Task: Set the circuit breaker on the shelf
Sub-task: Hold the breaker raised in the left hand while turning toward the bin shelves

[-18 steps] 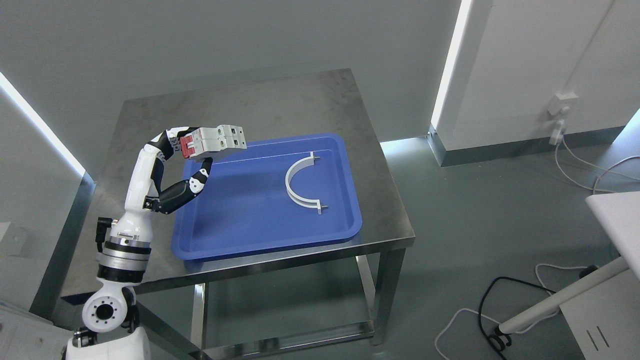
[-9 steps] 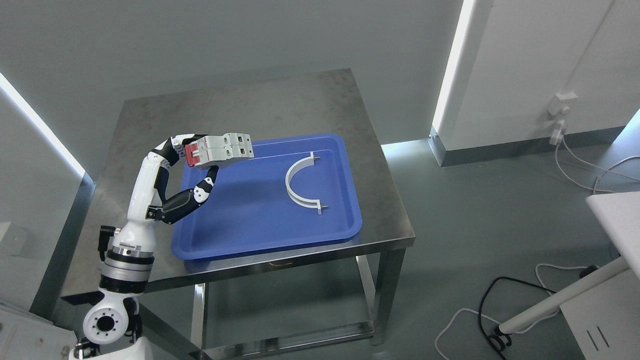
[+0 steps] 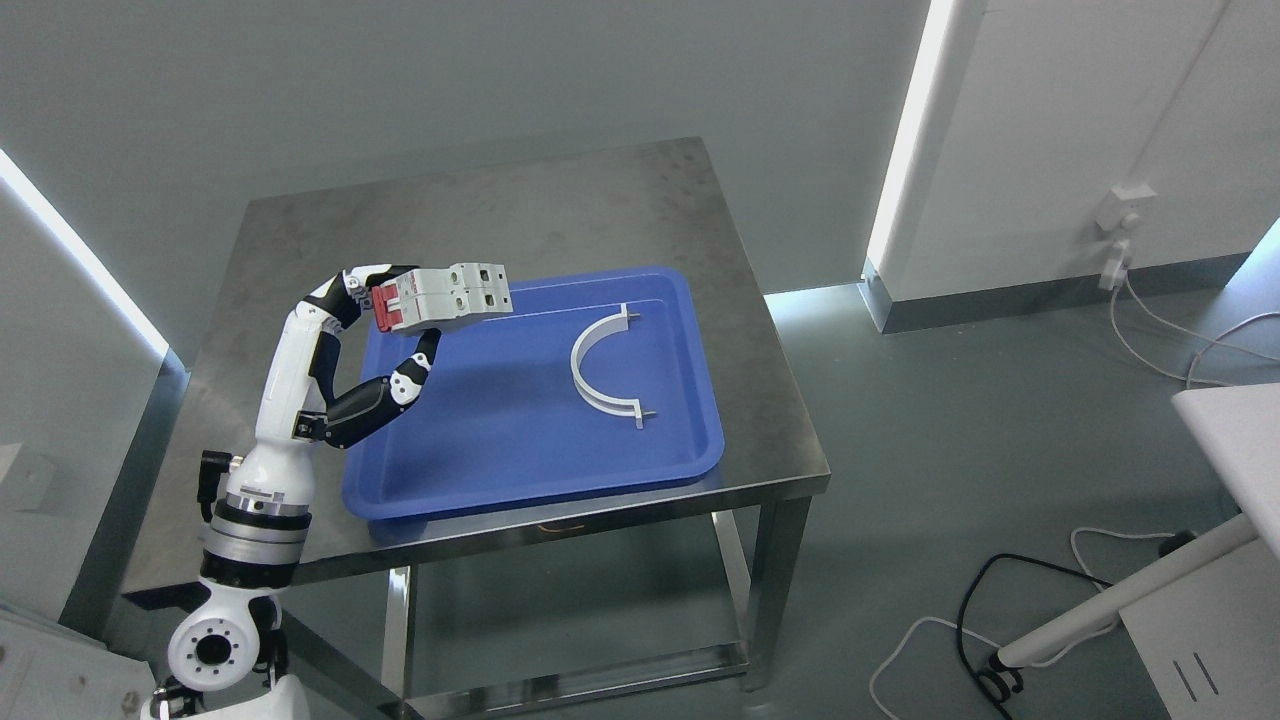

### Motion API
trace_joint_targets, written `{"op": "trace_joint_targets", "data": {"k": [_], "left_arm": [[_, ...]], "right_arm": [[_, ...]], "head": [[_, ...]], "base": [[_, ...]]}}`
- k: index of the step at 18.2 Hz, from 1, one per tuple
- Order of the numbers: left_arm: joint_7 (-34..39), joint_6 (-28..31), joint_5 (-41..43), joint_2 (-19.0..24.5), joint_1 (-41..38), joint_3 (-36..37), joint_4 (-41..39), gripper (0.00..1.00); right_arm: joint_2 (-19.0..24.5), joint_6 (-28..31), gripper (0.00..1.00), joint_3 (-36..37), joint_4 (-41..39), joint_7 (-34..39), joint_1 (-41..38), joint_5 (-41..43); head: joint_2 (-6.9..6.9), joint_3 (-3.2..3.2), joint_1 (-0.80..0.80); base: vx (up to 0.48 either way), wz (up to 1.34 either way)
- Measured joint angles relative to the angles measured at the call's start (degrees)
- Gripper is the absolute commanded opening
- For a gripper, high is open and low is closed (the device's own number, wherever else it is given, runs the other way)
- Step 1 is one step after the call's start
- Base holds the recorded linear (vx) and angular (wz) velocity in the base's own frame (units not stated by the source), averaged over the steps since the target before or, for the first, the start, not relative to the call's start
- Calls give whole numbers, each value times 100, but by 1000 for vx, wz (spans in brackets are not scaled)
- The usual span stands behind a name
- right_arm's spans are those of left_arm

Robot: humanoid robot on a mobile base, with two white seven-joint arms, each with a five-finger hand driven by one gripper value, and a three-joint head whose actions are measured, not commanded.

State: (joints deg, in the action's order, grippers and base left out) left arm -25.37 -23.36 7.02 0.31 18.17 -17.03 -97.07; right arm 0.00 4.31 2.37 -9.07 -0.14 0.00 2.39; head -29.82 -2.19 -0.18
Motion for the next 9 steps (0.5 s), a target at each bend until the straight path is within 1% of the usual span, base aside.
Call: {"op": "trace_joint_targets", "data": {"k": [6,9], "left_arm": [[0,-26,-31,-14,15,41,-39,14],[0,-12,-57,-18,18,52,-51,14]], "right_arm": [[0,0,100,0,0,1,2,0],[0,0,100,0,0,1,2,0]], "head": [[0,0,0],[0,0,0]], "base": [[-4,-10],[-98,-9]]}}
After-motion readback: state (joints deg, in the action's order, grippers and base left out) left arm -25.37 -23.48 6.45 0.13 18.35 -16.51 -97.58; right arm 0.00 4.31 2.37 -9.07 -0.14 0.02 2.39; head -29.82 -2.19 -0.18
